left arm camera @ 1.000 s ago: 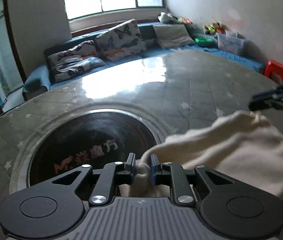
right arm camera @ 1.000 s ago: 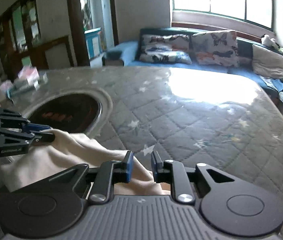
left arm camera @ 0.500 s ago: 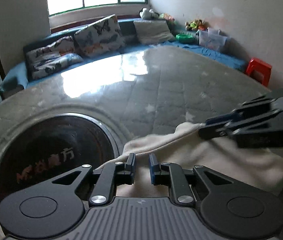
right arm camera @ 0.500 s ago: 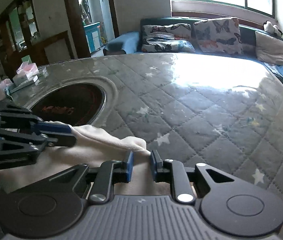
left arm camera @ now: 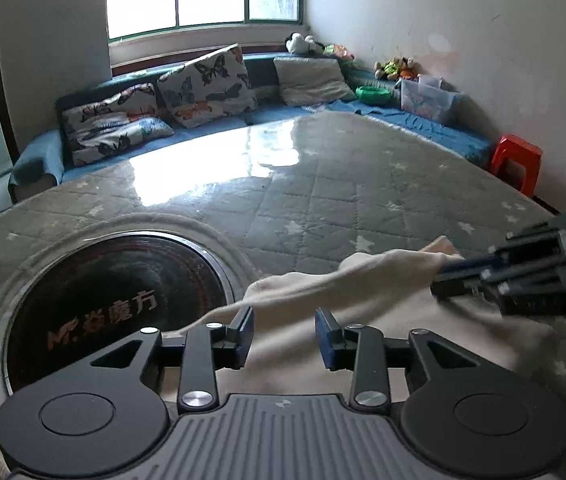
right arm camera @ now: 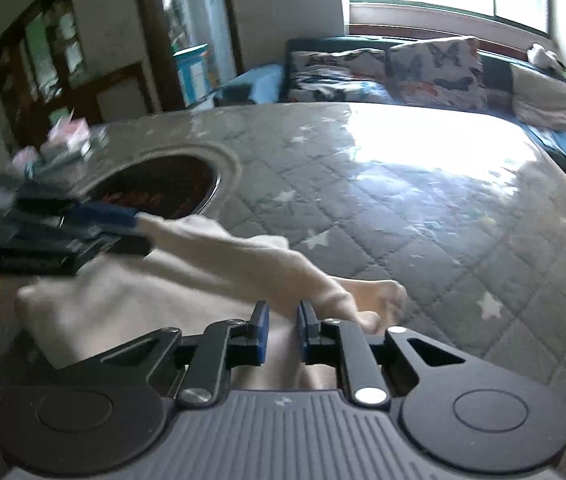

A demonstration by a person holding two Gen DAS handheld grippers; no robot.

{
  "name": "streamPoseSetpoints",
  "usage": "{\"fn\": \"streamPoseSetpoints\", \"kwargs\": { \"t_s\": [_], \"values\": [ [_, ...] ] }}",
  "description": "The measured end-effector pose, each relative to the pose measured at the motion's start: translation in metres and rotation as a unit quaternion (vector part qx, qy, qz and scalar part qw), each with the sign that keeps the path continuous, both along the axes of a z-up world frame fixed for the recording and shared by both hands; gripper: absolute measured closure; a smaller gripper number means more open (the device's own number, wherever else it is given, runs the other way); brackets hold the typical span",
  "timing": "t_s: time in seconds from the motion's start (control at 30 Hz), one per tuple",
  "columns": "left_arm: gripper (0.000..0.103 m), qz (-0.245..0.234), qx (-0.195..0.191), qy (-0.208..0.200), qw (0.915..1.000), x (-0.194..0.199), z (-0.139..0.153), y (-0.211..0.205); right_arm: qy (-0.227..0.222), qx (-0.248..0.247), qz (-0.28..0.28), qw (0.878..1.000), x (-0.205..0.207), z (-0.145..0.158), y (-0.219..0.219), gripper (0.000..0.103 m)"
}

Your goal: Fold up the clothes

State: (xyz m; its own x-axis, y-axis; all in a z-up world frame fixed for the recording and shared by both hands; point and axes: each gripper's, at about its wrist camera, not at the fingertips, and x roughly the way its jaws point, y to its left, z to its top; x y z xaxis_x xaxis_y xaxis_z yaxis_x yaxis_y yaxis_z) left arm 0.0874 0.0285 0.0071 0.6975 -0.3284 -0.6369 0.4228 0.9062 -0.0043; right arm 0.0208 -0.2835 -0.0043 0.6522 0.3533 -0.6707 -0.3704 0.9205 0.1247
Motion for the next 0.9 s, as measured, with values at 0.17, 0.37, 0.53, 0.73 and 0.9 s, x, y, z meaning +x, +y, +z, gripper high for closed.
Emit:
{"fn": "streamPoseSetpoints", "kwargs": {
  "t_s": [0.17, 0.37, 0.53, 0.73, 0.9],
  "values": [
    [0.066, 0.004, -0.017, -0.006, 0.9998, -0.030, 0.003, 0.011, -0.033, -0.008, 0.026, 0.999, -0.033, 0.017, 0.006, 0.089],
    [0.066, 0.030, -0.002, 0.013, 0.9995, -0.041, -0.016, 0.027, -0.030, -0.025, 0.057, 0.998, -0.061, 0.002, 0.015, 0.089],
    [0.066, 0.037, -0.005, 0.018, 0.9992, -0.045, -0.022, 0.032, -0.046, -0.029, 0.053, 0.997, -0.065, 0.006, 0.019, 0.089],
    [0.067, 0.038, 0.002, 0.023, 0.9990, -0.056, -0.025, 0.028, -0.041, -0.016, 0.094, 0.995, -0.062, 0.000, 0.032, 0.089],
    [0.067, 0.044, -0.017, 0.046, 0.9979, -0.072, -0.023, 0.034, -0.033, -0.026, 0.116, 0.992, -0.070, -0.009, 0.032, 0.088]
  ]
}}
